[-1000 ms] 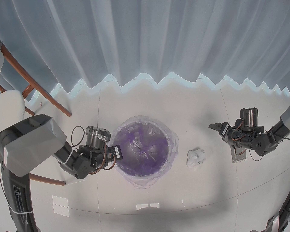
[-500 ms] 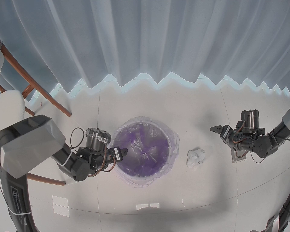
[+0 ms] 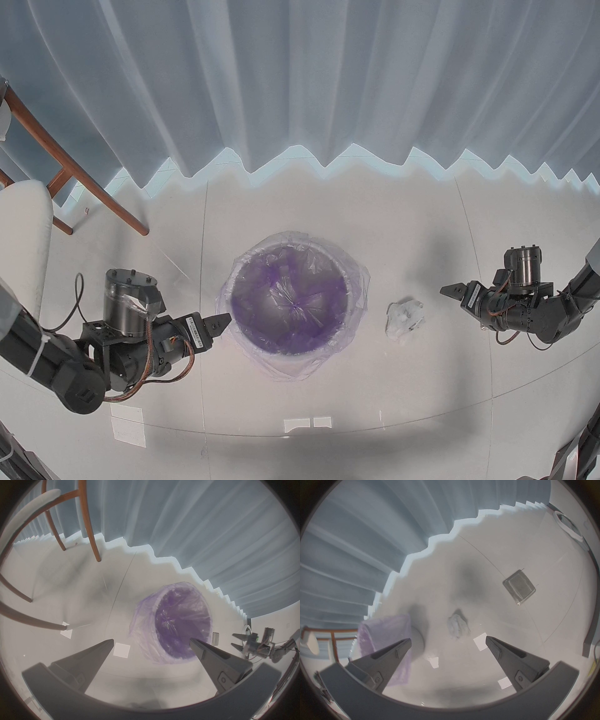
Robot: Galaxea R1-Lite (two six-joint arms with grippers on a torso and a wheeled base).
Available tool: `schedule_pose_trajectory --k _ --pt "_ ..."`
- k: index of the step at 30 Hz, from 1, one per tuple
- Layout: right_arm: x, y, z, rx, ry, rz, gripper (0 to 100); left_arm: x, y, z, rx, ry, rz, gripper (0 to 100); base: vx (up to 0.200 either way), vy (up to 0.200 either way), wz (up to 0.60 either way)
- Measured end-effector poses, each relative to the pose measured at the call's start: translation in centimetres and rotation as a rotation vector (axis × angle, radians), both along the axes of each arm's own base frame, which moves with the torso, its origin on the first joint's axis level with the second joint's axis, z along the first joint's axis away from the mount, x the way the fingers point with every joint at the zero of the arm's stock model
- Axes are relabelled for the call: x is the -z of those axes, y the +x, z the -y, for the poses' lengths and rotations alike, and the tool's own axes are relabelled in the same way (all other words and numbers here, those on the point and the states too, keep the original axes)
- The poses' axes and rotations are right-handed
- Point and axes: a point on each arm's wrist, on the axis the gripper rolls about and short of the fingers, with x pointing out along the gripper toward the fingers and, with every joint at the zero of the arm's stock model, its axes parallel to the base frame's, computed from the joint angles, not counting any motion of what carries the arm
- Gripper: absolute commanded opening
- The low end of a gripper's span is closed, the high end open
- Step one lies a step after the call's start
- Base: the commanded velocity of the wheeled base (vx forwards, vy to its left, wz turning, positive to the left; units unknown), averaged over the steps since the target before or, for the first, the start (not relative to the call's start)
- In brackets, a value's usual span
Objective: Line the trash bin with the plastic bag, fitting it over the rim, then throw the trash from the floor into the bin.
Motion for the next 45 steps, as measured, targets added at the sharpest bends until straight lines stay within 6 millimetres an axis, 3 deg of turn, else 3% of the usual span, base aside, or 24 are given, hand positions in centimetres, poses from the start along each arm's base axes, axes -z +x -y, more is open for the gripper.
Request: schedule_pose_trajectory --k 6,12,21,34,35,45 --pt "2.3 0.8 1.3 -0.051 -0.13 -0.021 100 -1.7 -1.5 -0.7 -0.002 -0.036 0.081 100 -0.1 0.0 0.0" --pt "4.2 2.6 1.5 -0.081 -0.184 -0.016 100 -2.9 -1.7 -2.6 -0.034 0.008 0.151 100 0.2 0.0 0.0" --pt "7.0 6.3 -0.6 -0.193 -0.268 0.058 100 -3.4 -1.9 -3.8 -0.042 0.031 0.182 100 0.2 0.0 0.0" --pt "12.6 10.6 -1.4 -0.218 -0.292 0.051 100 -3.5 -2.6 -4.0 -0.092 0.024 0.209 100 0.0 0.0 0.0" --pt "13.0 10.7 -1.4 -0.221 -0.292 0.036 0 -3.4 -2.8 -4.1 -0.092 0.024 0.207 100 0.0 0.0 0.0" --pt "14.2 11.0 -1.7 -0.191 -0.248 -0.019 0 -3.5 -4.3 -5.2 -0.123 0.02 0.217 100 0.0 0.0 0.0"
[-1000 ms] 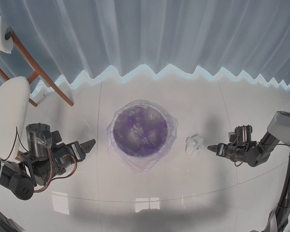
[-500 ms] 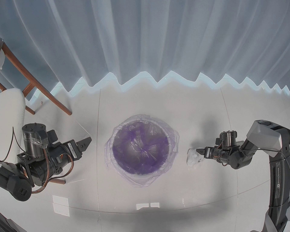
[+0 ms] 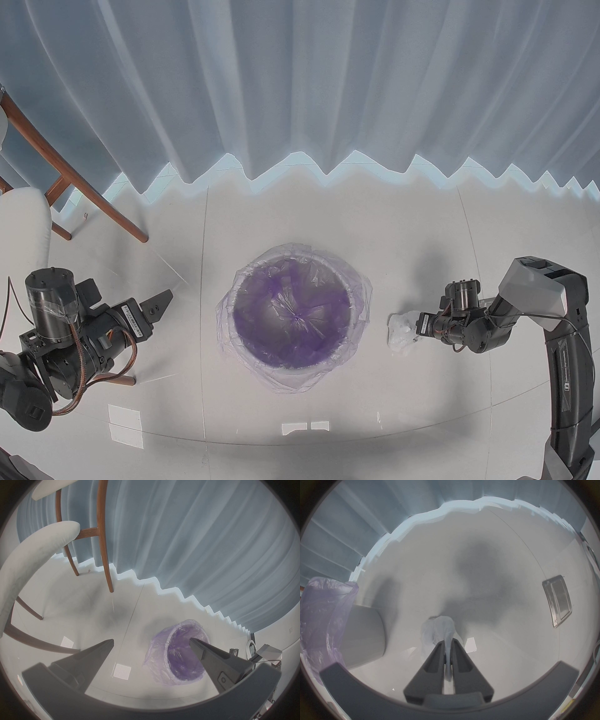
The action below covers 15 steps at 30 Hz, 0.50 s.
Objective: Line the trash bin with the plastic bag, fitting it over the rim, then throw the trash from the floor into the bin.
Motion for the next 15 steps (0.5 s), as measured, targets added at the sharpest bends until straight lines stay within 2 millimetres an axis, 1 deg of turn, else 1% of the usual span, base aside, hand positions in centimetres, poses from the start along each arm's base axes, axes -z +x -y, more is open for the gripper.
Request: schedule_pose_trajectory --k 3,5,7,9,11,15 --pt "0.0 -0.5 0.2 0.023 0.025 0.005 0 -0.2 -0.3 -0.1 -0.006 -0.027 0.004 100 0.0 0.0 0.0" --pt "-0.5 -0.9 0.4 0.052 0.059 0.018 0 -0.3 -0.5 -0.1 -0.012 -0.06 0.005 100 0.0 0.0 0.0" --pt "-1.6 -1.4 0.4 0.091 0.113 0.035 0 -0.5 -0.7 -0.1 -0.018 -0.094 0.01 100 0.0 0.0 0.0" --pt "-3.1 -2.0 0.5 0.117 0.154 0.053 0 -0.6 -1.0 -0.1 -0.019 -0.114 0.014 100 0.0 0.0 0.0" --pt "-5.0 -2.6 0.4 0.128 0.183 0.073 0 -0.8 -1.2 -0.1 -0.022 -0.126 0.021 100 0.0 0.0 0.0" --pt "-9.8 -4.4 0.4 0.137 0.233 0.134 0 -1.1 -1.7 -0.4 -0.029 -0.145 0.036 100 0.0 0.0 0.0"
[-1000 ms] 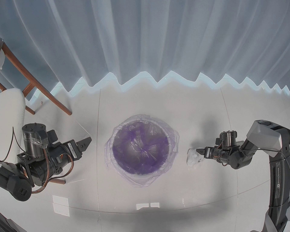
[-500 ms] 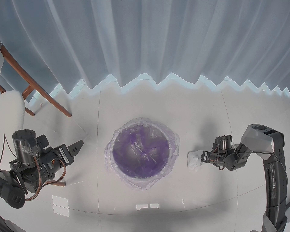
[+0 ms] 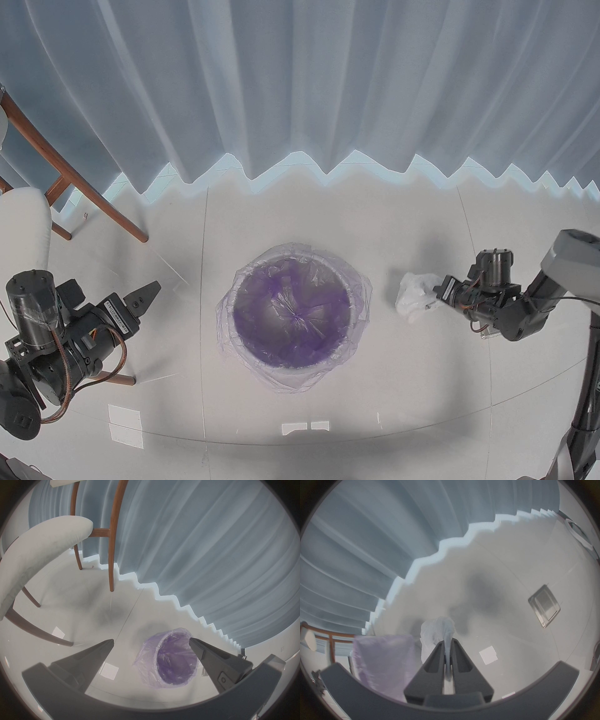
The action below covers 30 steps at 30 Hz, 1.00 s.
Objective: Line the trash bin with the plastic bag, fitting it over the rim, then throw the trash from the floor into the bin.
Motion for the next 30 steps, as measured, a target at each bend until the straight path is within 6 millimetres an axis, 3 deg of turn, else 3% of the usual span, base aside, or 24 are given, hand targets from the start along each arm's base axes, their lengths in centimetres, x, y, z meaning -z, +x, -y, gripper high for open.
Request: schedule_pose_trajectory --k 6,10,13,17,21,25,30 --pt "-8.0 -4.1 -0.8 -0.03 0.05 0.125 0 -0.6 -1.2 -0.9 -0.024 -0.015 0.038 100 0.0 0.0 0.0" --pt "-13.0 -8.1 -3.0 -0.135 0.052 0.239 0 -1.5 -2.7 -2.8 -0.1 -0.03 0.106 100 0.0 0.0 0.0" --pt "-15.5 -11.4 -5.4 -0.262 0.028 0.32 0 -2.3 -4.5 -4.6 -0.188 -0.031 0.179 100 0.0 0.0 0.0" --pt "-16.7 -14.5 -7.3 -0.4 -0.037 0.391 0 -2.3 -7.3 -6.1 -0.266 0.03 0.247 100 0.0 0.0 0.0" --pt "-16.5 -16.5 -8.9 -0.531 -0.132 0.442 0 -0.7 -10.5 -6.4 -0.273 0.148 0.246 100 0.0 0.0 0.0" --pt "-15.7 -17.0 -10.4 -0.611 -0.192 0.486 0 1.5 -13.0 -6.3 -0.238 0.261 0.144 100 0.0 0.0 0.0" --pt "-14.5 -16.1 -12.1 -0.654 -0.242 0.553 0 3.7 -15.8 -6.2 -0.173 0.373 0.054 100 0.0 0.0 0.0"
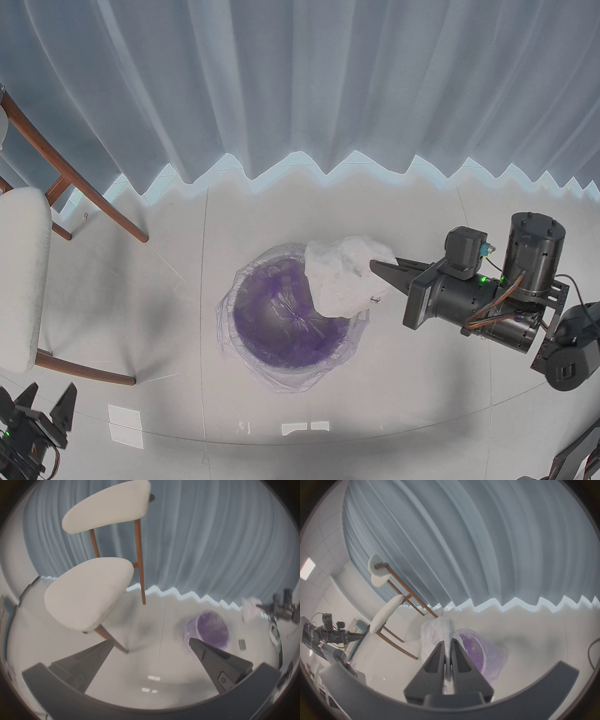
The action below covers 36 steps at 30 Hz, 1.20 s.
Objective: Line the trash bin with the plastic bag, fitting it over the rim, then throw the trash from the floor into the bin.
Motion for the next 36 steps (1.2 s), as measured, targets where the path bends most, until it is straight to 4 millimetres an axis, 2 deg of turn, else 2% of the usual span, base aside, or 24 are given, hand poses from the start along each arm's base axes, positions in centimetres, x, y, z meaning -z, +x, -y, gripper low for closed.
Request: schedule_pose_trajectory --k 6,11,16,25,36 --pt "1.9 2.3 -2.3 -0.01 -0.034 0.115 0 2.2 -3.4 0.1 0.112 0.135 -0.028 100 0.0 0.0 0.0" --pt "4.2 4.7 -4.5 0.003 -0.065 0.152 0 2.7 -4.9 -0.1 0.014 0.161 0.093 100 0.0 0.0 0.0" --pt "5.7 6.0 -5.7 0.01 -0.082 0.154 0 3.0 -5.4 -0.3 -0.097 0.156 0.152 100 0.0 0.0 0.0" --pt "7.9 7.5 -6.4 0.028 -0.079 0.156 0 3.2 -5.5 0.1 0.105 0.248 0.183 100 0.0 0.0 0.0" --pt "11.1 9.2 -6.8 0.045 -0.101 0.126 0 3.1 -5.6 0.1 0.079 0.223 0.193 100 0.0 0.0 0.0"
